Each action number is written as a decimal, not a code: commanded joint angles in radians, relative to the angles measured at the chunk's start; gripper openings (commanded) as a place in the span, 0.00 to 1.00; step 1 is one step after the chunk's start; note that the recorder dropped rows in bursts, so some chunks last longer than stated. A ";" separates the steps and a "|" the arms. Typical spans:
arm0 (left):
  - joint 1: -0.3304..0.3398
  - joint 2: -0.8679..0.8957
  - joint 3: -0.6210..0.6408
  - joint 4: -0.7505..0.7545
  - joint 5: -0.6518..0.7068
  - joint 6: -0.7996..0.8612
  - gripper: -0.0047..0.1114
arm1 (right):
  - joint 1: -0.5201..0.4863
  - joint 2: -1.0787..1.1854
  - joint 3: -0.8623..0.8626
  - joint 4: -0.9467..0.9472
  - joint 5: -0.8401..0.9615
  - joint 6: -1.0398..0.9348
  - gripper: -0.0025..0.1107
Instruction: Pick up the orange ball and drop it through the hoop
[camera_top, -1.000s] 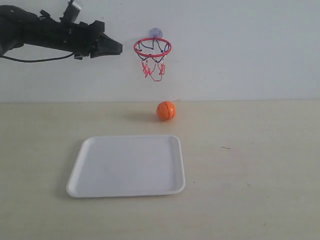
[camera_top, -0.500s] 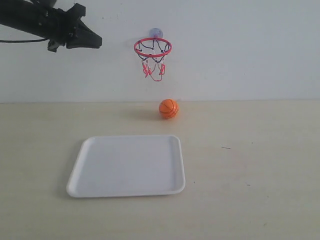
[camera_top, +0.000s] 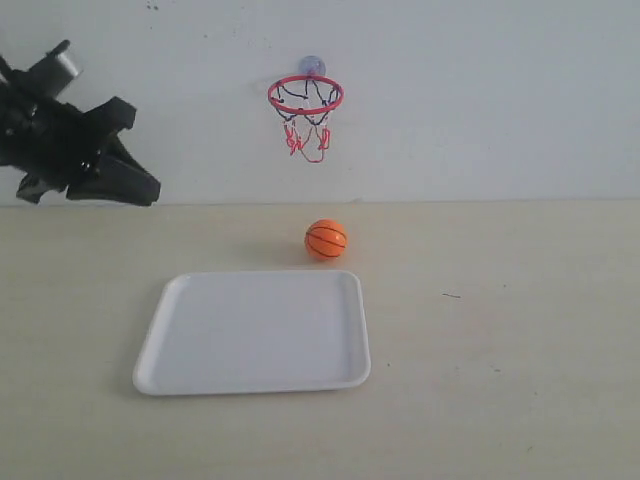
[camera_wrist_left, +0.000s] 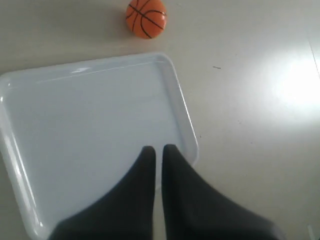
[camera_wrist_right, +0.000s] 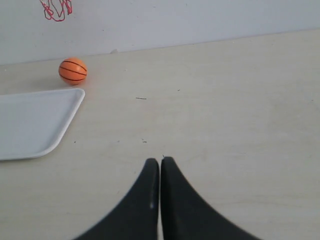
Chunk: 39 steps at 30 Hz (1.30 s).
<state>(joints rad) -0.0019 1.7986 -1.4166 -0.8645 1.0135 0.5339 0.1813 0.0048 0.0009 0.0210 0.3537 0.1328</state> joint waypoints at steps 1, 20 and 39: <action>-0.007 -0.258 0.349 -0.206 -0.232 0.149 0.08 | -0.001 -0.005 -0.001 -0.008 -0.010 -0.008 0.02; -0.017 -0.995 0.892 -0.490 0.208 0.381 0.08 | -0.001 -0.005 -0.001 -0.008 -0.010 -0.008 0.02; -0.019 -1.219 0.892 -0.506 0.150 0.383 0.08 | -0.001 -0.005 -0.001 -0.008 -0.012 -0.007 0.02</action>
<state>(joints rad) -0.0134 0.6469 -0.5291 -1.3507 1.2067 0.9096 0.1813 0.0048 0.0009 0.0210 0.3537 0.1328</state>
